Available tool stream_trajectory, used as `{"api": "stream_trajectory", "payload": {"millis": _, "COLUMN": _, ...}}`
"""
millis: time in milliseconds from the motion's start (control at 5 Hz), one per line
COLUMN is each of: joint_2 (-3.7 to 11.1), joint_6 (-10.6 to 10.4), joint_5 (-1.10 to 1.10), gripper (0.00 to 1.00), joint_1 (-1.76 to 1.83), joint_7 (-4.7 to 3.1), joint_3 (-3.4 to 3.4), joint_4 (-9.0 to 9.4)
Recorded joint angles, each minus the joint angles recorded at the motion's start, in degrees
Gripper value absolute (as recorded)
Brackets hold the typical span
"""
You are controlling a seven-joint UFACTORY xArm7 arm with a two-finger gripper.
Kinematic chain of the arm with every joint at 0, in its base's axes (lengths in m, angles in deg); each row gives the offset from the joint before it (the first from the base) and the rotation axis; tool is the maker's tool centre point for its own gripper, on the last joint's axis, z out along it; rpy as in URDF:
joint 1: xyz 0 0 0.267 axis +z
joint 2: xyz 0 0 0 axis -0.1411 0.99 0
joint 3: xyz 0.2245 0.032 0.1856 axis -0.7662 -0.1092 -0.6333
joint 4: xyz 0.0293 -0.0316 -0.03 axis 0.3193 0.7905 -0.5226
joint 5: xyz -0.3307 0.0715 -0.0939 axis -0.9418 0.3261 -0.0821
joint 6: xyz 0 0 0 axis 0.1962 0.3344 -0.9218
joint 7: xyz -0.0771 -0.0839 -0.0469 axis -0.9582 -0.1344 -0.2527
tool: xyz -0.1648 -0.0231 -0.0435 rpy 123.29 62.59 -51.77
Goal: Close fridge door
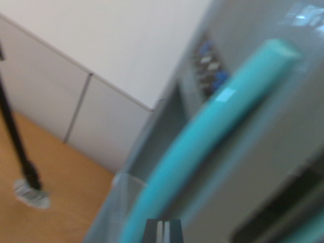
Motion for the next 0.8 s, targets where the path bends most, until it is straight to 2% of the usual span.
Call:
{"api": "stream_trajectory", "payload": {"millis": 200, "joint_2": 3.88, "joint_6": -0.01, "joint_5": 0.0, "gripper": 1.0, "joint_1": 0.0, "joint_7": 0.0, "joint_3": -1.16, "joint_4": -1.93}}
{"api": "stream_trajectory", "payload": {"millis": 400, "joint_2": 3.88, "joint_6": -0.01, "joint_5": 0.0, "gripper": 1.0, "joint_1": 0.0, "joint_7": 0.0, "joint_3": -1.16, "joint_4": -1.93}}
{"api": "stream_trajectory", "payload": {"millis": 600, "joint_2": 7.76, "joint_6": -0.02, "joint_5": 0.0, "gripper": 1.0, "joint_1": 0.0, "joint_7": 0.0, "joint_3": -1.48, "joint_4": -4.23}}
{"api": "stream_trajectory", "payload": {"millis": 800, "joint_2": 7.76, "joint_6": -0.02, "joint_5": 0.0, "gripper": 1.0, "joint_1": 0.0, "joint_7": 0.0, "joint_3": -1.48, "joint_4": -4.23}}
